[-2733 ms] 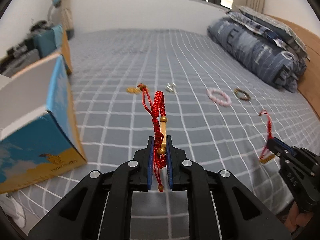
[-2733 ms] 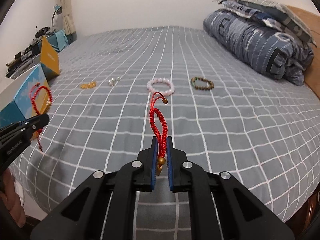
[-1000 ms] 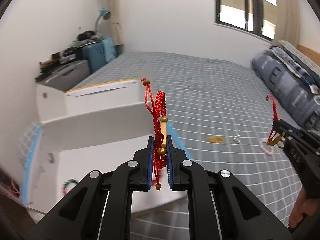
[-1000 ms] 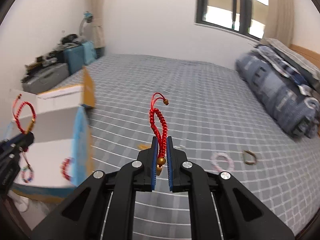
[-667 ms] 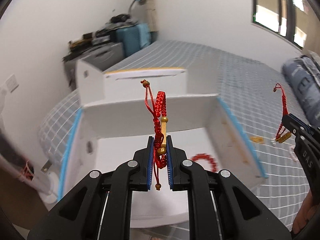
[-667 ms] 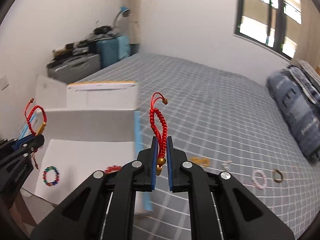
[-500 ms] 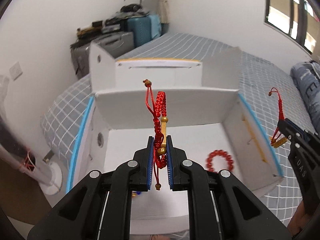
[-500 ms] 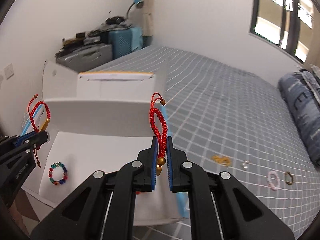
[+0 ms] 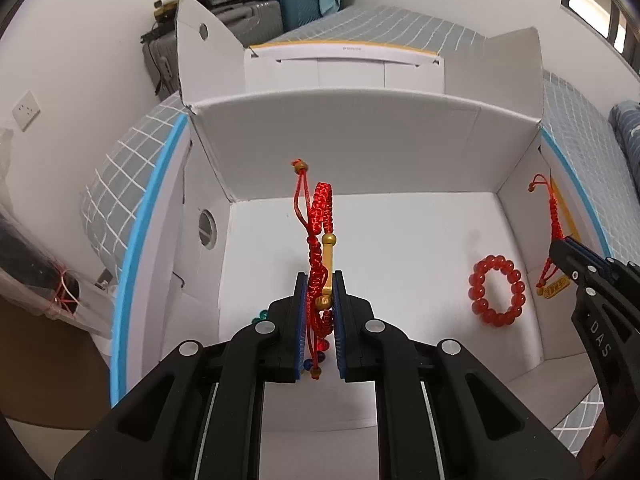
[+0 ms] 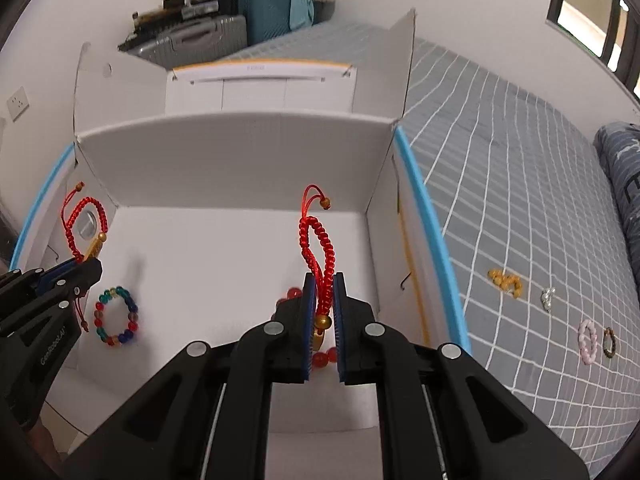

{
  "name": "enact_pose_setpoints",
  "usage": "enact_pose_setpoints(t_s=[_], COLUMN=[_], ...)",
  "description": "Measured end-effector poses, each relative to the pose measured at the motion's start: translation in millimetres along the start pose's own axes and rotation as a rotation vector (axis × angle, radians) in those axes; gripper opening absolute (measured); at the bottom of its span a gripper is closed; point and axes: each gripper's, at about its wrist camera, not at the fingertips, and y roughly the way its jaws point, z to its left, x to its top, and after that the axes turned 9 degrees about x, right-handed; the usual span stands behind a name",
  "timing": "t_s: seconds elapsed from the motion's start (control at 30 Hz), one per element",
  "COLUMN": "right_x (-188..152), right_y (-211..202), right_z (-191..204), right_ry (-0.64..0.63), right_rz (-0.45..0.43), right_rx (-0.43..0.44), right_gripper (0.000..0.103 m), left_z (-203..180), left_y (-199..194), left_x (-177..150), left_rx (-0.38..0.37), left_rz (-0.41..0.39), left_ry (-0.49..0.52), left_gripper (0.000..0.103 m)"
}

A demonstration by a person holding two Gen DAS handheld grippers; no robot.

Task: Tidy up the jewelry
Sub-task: 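Open both tools to drop the red cord bracelets into the box, then move both tools from the box over the yellow and brown bead bracelets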

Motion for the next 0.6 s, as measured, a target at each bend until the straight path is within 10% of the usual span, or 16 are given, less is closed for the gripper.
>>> enact_pose_setpoints(t_s=[0.23, 0.37, 0.6], right_x=[-4, -6, -6], right_y=[7, 1, -15], right_z=[1, 5, 11], right_ry=[-0.01, -0.025, -0.046], right_rz=[0.033, 0.014, -0.033], right_rx=[0.015, 0.037, 0.007], right_gripper=[0.011, 0.046, 0.079], left_z=[2, 5, 6], left_y=[9, 6, -7], left_x=[-2, -1, -1], left_rx=[-0.002, -0.004, 0.017], left_rz=[0.024, 0.023, -0.024], left_ry=[-0.009, -0.033, -0.048], left_gripper=[0.015, 0.036, 0.071])
